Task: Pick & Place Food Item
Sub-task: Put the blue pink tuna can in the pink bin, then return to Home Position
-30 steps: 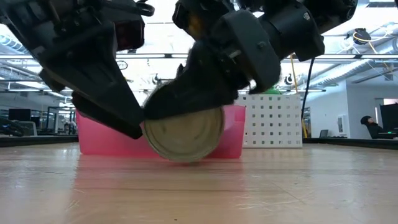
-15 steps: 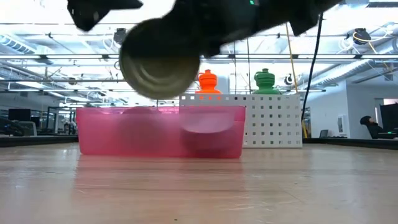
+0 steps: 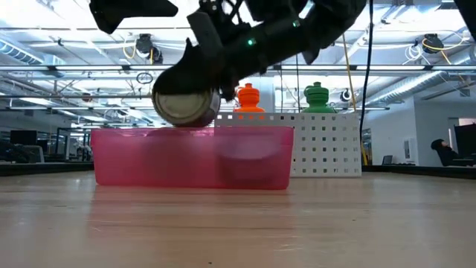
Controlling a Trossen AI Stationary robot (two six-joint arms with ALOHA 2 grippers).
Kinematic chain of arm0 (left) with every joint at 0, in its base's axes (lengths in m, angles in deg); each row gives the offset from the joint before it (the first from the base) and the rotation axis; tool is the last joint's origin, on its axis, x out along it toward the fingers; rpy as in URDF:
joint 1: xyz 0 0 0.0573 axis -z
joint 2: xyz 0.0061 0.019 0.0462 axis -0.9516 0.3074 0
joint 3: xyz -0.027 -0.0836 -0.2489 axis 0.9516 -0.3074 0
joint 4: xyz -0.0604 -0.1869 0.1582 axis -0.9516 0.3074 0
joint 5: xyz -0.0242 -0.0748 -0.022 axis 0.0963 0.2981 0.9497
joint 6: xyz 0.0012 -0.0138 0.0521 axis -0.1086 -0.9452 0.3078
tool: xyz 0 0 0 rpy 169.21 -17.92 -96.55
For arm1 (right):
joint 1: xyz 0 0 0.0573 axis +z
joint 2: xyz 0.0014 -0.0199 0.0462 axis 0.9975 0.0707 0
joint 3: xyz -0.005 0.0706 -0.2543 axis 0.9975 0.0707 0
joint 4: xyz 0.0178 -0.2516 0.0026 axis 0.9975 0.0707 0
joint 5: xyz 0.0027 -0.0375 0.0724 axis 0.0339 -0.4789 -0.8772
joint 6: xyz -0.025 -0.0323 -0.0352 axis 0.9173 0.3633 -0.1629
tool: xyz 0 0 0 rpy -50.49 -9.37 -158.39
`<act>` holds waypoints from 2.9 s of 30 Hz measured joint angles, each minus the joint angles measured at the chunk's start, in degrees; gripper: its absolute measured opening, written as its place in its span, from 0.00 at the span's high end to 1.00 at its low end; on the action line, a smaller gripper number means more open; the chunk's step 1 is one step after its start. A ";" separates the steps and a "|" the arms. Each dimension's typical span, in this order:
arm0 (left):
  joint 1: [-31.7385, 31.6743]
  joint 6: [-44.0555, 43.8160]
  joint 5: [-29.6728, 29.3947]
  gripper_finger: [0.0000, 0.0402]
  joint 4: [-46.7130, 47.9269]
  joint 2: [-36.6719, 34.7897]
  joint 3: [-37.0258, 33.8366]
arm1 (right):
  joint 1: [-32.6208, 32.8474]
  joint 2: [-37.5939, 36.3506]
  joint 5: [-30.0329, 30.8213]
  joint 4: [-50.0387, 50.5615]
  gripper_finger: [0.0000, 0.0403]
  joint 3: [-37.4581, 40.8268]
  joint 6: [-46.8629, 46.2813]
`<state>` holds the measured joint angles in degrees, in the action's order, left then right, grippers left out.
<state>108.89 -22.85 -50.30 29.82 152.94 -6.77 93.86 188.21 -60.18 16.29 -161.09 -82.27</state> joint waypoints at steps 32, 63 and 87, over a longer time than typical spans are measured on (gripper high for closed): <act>-2.45 34.80 3.14 0.35 16.96 -31.71 -0.09 | 1.75 -28.25 -6.81 51.41 0.17 2.37 -1.85; -18.44 25.42 13.96 0.35 9.22 -81.96 -45.97 | 4.49 -105.61 -4.04 23.23 0.18 64.41 -6.65; -20.28 28.37 21.24 0.35 3.50 -81.29 -48.04 | 4.55 -107.43 -4.12 21.08 0.18 72.52 -2.26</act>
<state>88.61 5.52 -29.06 33.32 71.65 -54.81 98.41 80.78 -64.30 37.37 -88.57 -84.52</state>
